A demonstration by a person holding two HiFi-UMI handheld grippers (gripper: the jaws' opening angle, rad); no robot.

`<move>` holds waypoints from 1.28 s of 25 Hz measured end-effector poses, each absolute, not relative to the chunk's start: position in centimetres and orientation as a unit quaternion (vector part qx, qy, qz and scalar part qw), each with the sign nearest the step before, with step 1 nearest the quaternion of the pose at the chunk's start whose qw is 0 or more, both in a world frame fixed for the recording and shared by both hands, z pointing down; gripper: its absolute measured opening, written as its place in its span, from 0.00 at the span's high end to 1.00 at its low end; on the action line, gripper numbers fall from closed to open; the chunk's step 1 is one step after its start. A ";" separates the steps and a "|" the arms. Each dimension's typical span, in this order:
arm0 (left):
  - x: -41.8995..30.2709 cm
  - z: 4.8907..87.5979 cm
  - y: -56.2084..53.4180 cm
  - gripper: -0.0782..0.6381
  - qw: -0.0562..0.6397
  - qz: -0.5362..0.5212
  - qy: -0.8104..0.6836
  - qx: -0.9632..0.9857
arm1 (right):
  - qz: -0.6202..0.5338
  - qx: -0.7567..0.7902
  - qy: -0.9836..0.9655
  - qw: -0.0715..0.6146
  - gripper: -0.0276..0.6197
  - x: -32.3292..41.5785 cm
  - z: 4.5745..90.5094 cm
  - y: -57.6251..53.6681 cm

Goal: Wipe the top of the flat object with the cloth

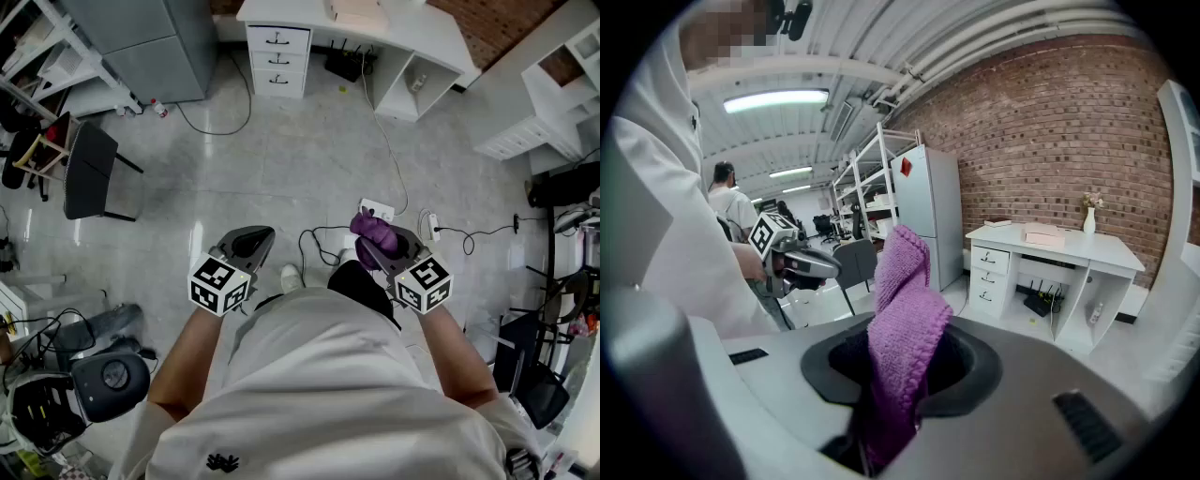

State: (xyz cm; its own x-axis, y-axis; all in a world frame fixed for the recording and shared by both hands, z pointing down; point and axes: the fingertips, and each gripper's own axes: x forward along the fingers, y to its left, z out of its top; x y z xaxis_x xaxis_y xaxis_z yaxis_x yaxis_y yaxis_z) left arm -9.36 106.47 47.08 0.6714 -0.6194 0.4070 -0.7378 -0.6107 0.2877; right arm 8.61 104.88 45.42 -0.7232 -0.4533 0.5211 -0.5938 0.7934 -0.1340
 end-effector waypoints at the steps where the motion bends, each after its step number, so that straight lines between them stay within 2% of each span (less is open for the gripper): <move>1: -9.7 47.2 105.9 0.85 0.221 0.136 -0.382 0.887 | 0.148 0.283 -0.916 0.242 0.77 8.3 45.7 104.5; 15: -7.4 48.2 94.0 0.85 0.216 0.153 -0.371 0.890 | 0.167 0.282 -0.915 0.234 0.77 9.3 47.7 93.1; 26: -0.7 46.2 68.7 0.85 0.202 0.198 -0.392 0.875 | 0.203 0.256 -0.925 0.194 0.76 14.6 47.3 66.8; 32: 3.8 44.8 60.7 0.85 0.190 0.204 -0.426 0.861 | 0.208 0.249 -0.929 0.180 0.76 20.0 48.0 58.6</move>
